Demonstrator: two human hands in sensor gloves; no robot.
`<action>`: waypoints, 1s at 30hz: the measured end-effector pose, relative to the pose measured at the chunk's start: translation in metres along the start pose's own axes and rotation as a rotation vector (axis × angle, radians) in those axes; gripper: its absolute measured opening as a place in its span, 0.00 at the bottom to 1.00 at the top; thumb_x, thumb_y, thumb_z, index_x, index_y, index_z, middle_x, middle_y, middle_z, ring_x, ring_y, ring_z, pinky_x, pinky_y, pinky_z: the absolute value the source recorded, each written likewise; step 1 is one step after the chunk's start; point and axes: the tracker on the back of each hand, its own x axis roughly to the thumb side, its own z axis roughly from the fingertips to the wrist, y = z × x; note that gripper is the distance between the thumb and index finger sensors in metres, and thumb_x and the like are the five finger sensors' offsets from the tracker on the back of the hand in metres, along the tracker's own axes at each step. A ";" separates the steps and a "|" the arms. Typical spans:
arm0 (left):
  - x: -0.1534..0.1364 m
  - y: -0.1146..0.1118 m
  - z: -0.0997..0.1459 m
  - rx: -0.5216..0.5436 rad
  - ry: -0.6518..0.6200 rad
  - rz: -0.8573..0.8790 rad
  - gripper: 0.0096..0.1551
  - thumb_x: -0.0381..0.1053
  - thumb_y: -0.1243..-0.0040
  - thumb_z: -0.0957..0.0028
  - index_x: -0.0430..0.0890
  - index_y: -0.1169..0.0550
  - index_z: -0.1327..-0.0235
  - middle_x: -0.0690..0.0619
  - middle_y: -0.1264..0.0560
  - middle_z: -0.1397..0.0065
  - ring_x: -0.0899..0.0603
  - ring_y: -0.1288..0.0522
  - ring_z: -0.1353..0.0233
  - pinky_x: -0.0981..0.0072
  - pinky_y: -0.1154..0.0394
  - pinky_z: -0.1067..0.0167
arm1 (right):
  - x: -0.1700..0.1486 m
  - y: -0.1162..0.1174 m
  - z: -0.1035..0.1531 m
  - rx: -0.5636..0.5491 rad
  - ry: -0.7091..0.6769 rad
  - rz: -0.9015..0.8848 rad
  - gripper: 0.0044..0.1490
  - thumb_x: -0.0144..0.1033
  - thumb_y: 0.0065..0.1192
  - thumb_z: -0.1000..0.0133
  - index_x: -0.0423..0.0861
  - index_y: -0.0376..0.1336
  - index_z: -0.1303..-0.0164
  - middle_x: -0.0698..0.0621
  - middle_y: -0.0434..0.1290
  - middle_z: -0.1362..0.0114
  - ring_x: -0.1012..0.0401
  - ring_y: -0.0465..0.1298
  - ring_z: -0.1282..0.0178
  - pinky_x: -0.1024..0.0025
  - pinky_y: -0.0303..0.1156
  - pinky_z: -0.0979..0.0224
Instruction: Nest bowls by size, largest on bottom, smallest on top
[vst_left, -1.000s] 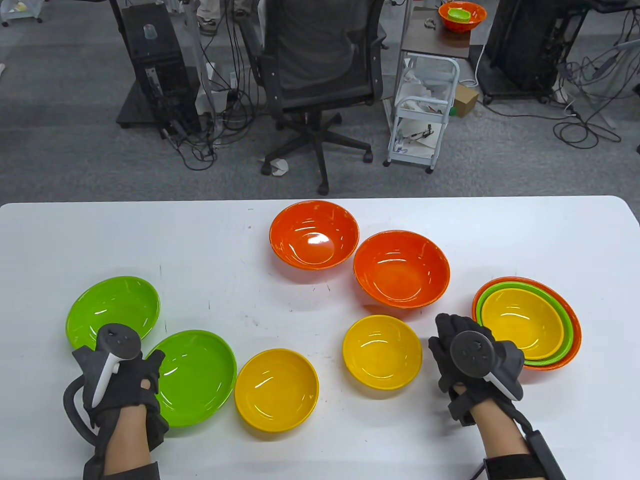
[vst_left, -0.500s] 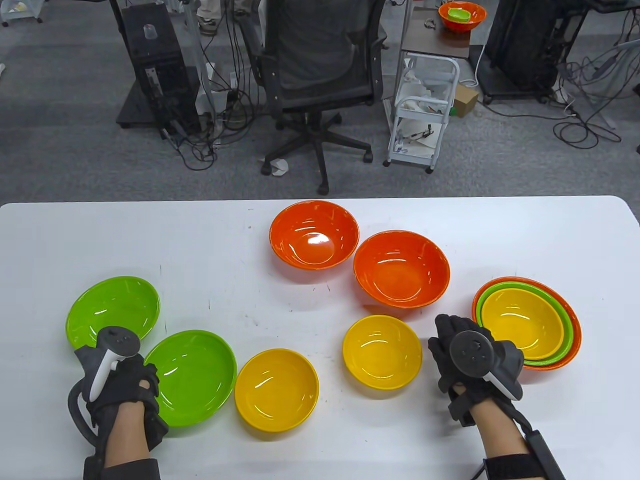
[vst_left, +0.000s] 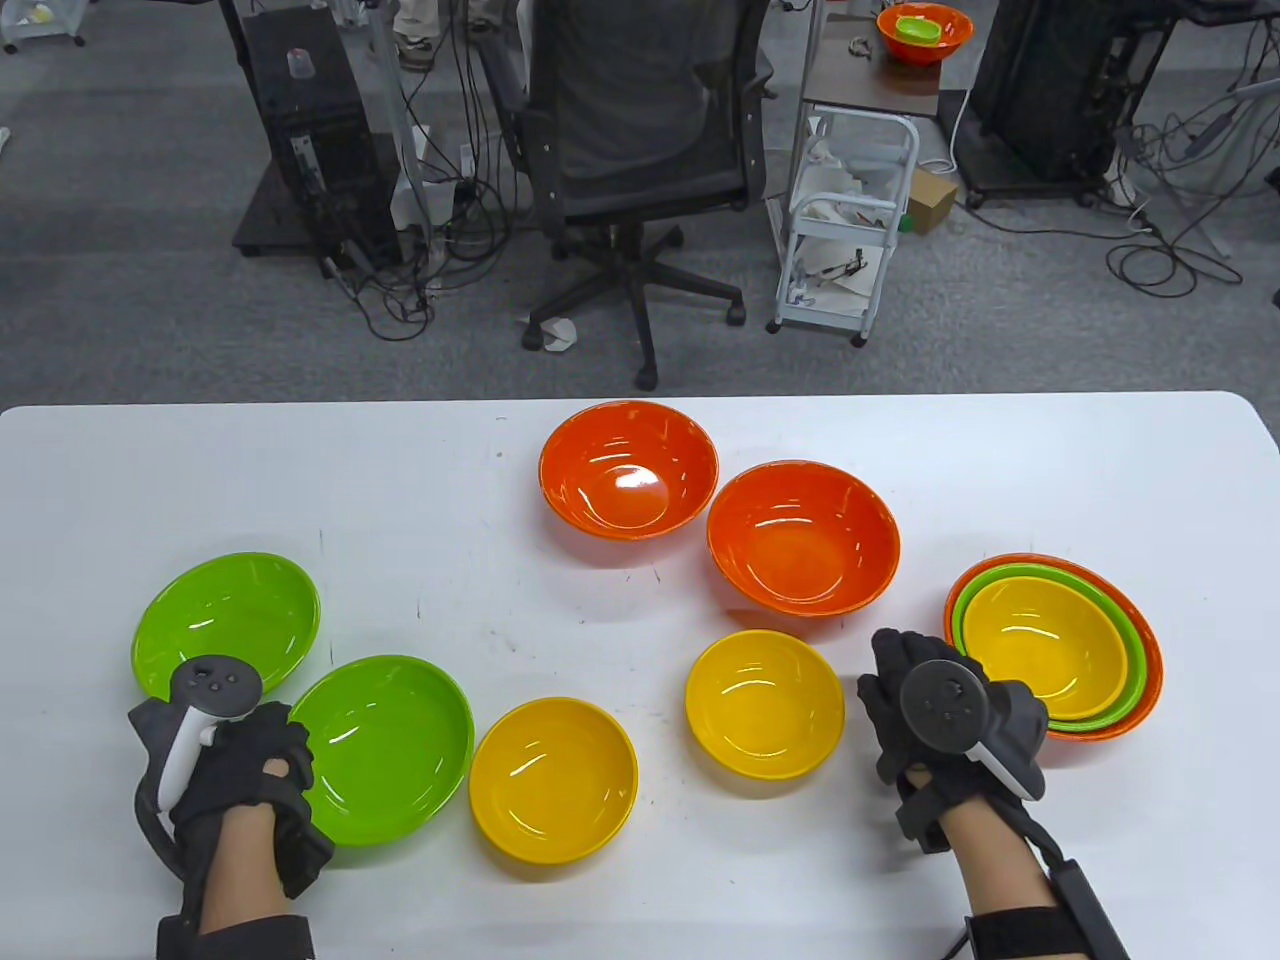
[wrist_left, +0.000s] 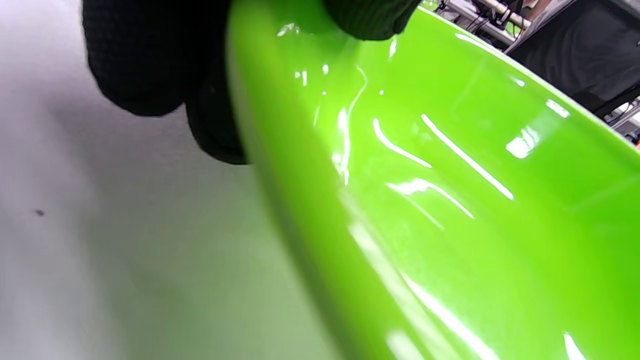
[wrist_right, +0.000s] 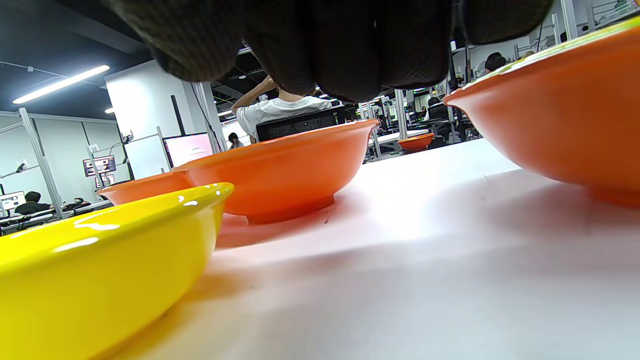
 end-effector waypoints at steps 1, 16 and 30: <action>0.000 0.001 0.000 0.003 -0.003 0.003 0.30 0.49 0.48 0.42 0.44 0.30 0.27 0.45 0.20 0.39 0.43 0.14 0.53 0.53 0.18 0.50 | 0.000 0.000 0.000 0.001 0.002 -0.001 0.37 0.43 0.60 0.45 0.36 0.63 0.29 0.35 0.68 0.26 0.33 0.65 0.27 0.31 0.58 0.29; 0.008 0.009 0.013 0.026 -0.200 0.236 0.31 0.50 0.49 0.42 0.43 0.32 0.25 0.45 0.20 0.39 0.46 0.14 0.58 0.57 0.17 0.54 | 0.002 -0.002 0.001 -0.011 0.016 -0.092 0.38 0.43 0.60 0.45 0.36 0.63 0.28 0.35 0.67 0.26 0.33 0.65 0.27 0.31 0.58 0.29; 0.084 -0.028 0.047 -0.033 -0.536 0.328 0.36 0.49 0.48 0.41 0.44 0.42 0.19 0.42 0.23 0.36 0.48 0.14 0.59 0.60 0.16 0.55 | 0.042 0.000 0.006 0.051 -0.138 -0.279 0.44 0.48 0.63 0.46 0.37 0.58 0.24 0.36 0.66 0.25 0.33 0.64 0.27 0.31 0.59 0.30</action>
